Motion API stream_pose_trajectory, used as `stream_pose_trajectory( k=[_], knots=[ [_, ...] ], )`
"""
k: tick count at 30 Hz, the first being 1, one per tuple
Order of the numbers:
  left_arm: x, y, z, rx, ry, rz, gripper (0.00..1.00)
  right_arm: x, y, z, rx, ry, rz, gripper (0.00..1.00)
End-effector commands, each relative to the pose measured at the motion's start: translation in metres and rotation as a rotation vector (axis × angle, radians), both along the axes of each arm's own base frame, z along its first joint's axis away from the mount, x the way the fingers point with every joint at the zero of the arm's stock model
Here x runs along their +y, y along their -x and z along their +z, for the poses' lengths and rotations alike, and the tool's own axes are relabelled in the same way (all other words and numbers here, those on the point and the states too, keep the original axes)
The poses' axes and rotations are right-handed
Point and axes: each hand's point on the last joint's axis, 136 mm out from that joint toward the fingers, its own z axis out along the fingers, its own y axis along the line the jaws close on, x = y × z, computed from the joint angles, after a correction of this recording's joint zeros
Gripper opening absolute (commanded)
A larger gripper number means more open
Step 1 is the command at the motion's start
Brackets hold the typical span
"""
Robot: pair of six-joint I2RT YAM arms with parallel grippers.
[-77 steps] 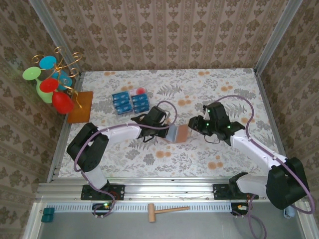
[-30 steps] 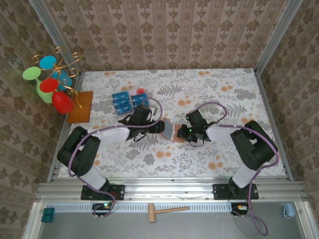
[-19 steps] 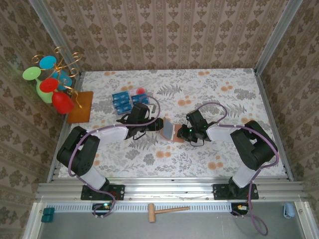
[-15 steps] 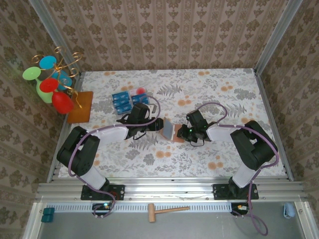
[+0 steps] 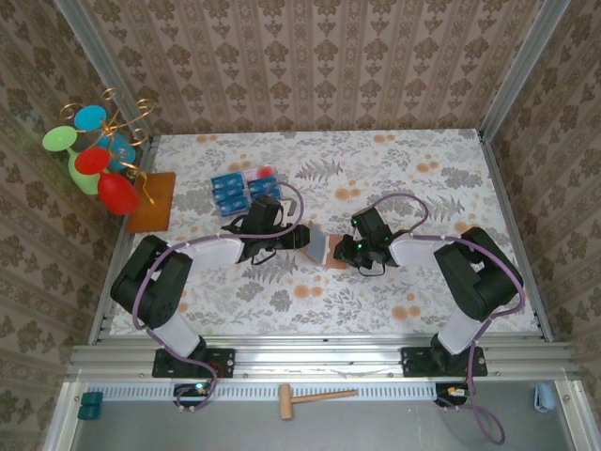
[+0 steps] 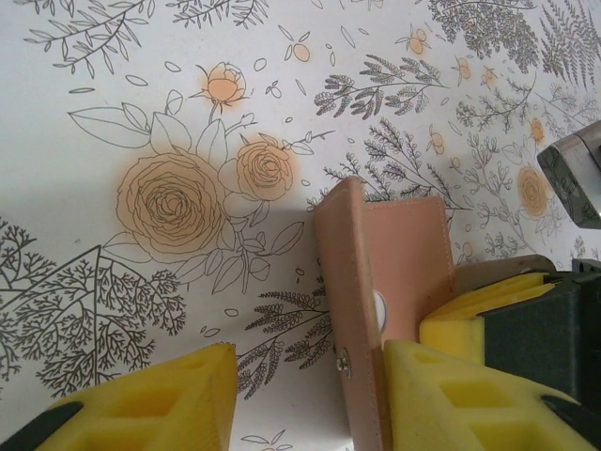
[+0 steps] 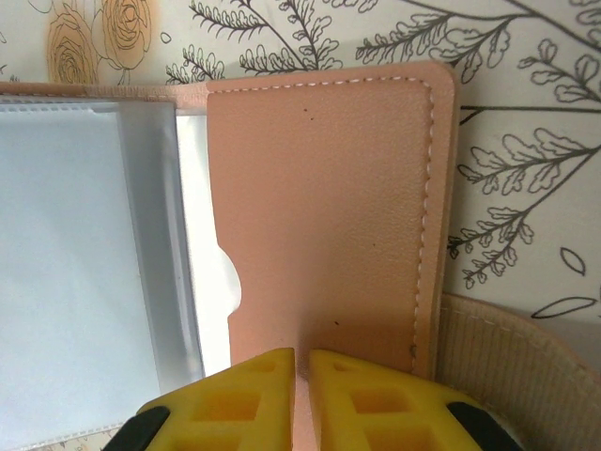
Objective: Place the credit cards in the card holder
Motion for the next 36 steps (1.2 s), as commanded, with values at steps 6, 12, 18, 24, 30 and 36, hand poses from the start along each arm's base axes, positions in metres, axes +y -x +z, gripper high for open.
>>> stream_pose_trajectory(
  k=[6, 12, 18, 24, 30, 36],
  knots=[
    [-0.007, -0.003, 0.015, -0.031, 0.059, -0.011, 0.27, -0.030, 0.024, -0.050, 0.123, 0.145, -0.028, 0.15],
    [-0.015, -0.002, 0.029, -0.044, 0.126, -0.028, 0.12, -0.029, 0.023, -0.053, 0.129, 0.141, -0.024, 0.15],
    [-0.028, 0.004, 0.034, -0.039, 0.142, -0.066, 0.02, -0.026, 0.021, -0.053, 0.133, 0.135, -0.016, 0.14],
    [-0.036, 0.009, 0.029, -0.025, 0.132, -0.086, 0.00, -0.027, 0.021, -0.054, 0.136, 0.138, -0.018, 0.15],
    [-0.038, 0.012, 0.022, -0.018, 0.100, -0.092, 0.00, -0.028, 0.019, -0.050, 0.133, 0.134, -0.014, 0.19],
    [-0.037, 0.013, 0.033, -0.042, 0.092, -0.072, 0.00, -0.039, 0.008, -0.025, 0.090, 0.128, -0.021, 0.31]
  ],
)
